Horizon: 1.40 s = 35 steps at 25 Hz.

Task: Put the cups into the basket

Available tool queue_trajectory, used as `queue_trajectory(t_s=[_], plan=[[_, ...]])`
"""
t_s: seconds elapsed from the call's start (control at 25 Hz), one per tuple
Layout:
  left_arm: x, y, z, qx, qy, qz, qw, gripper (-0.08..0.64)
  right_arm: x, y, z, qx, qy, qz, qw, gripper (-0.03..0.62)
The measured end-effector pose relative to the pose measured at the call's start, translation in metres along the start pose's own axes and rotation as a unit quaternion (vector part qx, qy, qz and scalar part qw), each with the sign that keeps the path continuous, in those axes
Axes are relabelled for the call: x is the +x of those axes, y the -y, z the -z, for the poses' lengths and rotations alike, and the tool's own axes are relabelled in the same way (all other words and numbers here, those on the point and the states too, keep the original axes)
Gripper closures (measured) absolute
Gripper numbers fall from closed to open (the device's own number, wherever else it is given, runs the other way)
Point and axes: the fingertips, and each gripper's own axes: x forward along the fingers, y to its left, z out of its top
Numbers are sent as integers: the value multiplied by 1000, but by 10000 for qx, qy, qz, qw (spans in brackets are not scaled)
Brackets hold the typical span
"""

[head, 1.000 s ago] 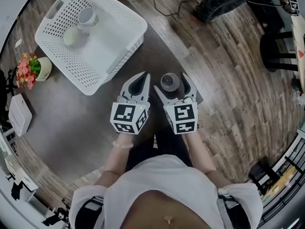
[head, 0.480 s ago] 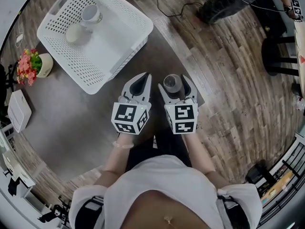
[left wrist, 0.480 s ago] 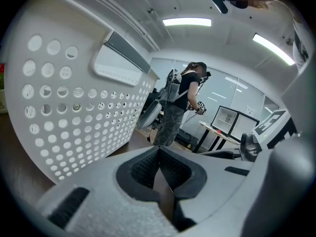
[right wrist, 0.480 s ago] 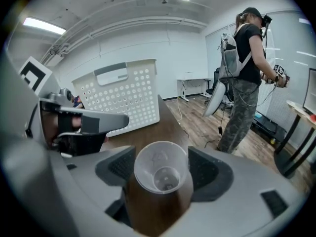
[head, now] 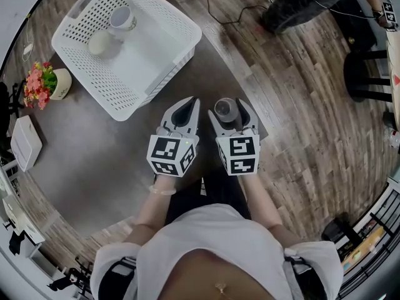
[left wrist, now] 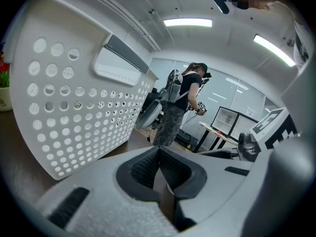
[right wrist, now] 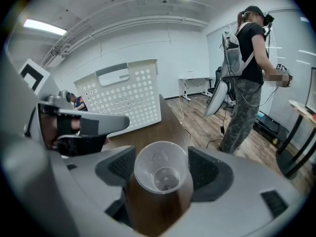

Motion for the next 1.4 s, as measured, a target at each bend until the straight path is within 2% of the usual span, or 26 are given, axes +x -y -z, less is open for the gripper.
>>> queue_trajectory(t_s=[0.32,0.68,1.12,1.4], plan=[[-4,1,-8,-18,72,-36,10000,549,-5,1,-14,-65,101,-116,9999,256],[-16,2,-25,-108,259,-50,9996,549,-14,-4,-44,-402,286,-151,9987,257],[-50,3,-48,-43,595,-186,9980,549,-27,-37,-94,-851,652,-479,9931,258],[-77,-4,-58,10,811,-343,9961,549,-31,-68,-106,-1147,643,-756,9884,258]])
